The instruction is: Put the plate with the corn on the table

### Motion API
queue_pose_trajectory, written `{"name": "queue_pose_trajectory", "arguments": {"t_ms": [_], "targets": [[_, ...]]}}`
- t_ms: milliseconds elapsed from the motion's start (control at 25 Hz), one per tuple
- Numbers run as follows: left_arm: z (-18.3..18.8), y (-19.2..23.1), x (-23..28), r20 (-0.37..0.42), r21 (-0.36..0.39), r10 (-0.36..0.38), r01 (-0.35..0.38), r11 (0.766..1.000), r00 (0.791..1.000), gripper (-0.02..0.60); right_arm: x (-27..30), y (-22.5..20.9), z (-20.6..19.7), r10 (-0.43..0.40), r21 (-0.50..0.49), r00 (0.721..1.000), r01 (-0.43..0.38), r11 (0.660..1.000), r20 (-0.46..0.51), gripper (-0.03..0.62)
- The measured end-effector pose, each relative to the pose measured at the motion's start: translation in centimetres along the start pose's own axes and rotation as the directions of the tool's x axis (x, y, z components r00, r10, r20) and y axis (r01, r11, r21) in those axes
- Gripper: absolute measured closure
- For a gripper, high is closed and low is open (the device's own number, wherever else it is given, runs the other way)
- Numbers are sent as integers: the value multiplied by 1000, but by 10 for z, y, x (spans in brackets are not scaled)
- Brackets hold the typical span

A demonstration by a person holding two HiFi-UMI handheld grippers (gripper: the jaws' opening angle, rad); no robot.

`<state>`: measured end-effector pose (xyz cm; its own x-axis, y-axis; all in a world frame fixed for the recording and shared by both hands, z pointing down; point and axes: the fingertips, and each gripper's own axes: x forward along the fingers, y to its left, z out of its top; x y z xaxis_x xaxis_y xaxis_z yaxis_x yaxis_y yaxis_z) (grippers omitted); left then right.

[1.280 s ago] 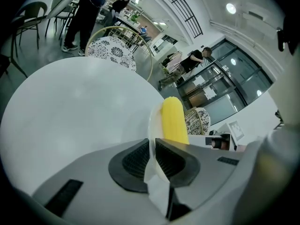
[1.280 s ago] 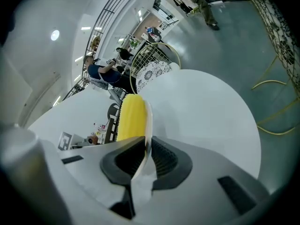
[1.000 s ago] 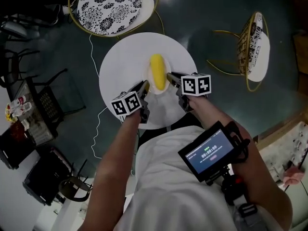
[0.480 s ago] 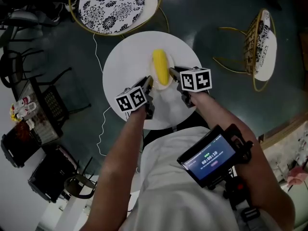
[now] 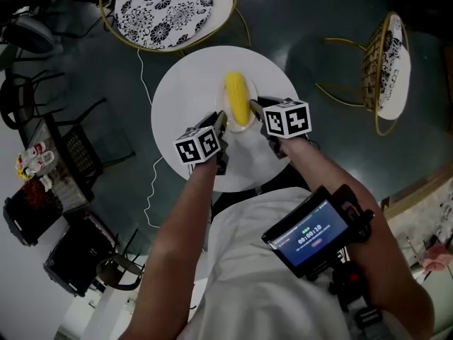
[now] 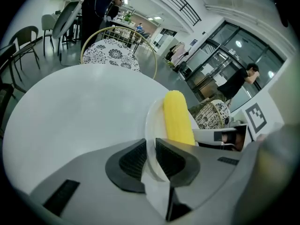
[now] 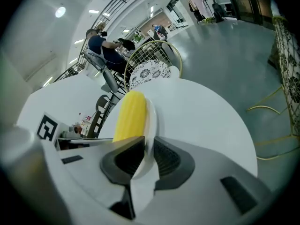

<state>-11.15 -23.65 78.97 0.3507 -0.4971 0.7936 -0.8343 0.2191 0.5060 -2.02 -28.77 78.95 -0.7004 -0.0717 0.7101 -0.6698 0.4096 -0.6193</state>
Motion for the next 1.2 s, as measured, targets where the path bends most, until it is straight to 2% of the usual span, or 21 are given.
{"name": "queue_pose_trajectory", "arguments": {"t_ms": [280,680,840,880,920,1200], "targets": [[2,2,7,2,63,63,-63,996,998,526,7,-4,2,-27,-71,999,25,997,-20,540],[8,20,-24,90,25,121,-124,992,988,528,-18,-19,11,-87,-15,990,89,996,107,542],[0,15,-33,96,32,85,-89,996,992,530,-29,-19,10,-84,-13,987,87,996,137,543],[-2,12,-35,96,40,74,-78,996,993,553,-32,-19,9,-86,-14,986,89,996,143,547],[-5,9,-37,95,51,60,-65,997,994,575,-36,-18,9,-87,-15,984,90,996,154,586],[-15,-13,-56,99,120,-43,31,992,994,575,-67,-6,-6,-74,37,970,67,997,233,586]]}}
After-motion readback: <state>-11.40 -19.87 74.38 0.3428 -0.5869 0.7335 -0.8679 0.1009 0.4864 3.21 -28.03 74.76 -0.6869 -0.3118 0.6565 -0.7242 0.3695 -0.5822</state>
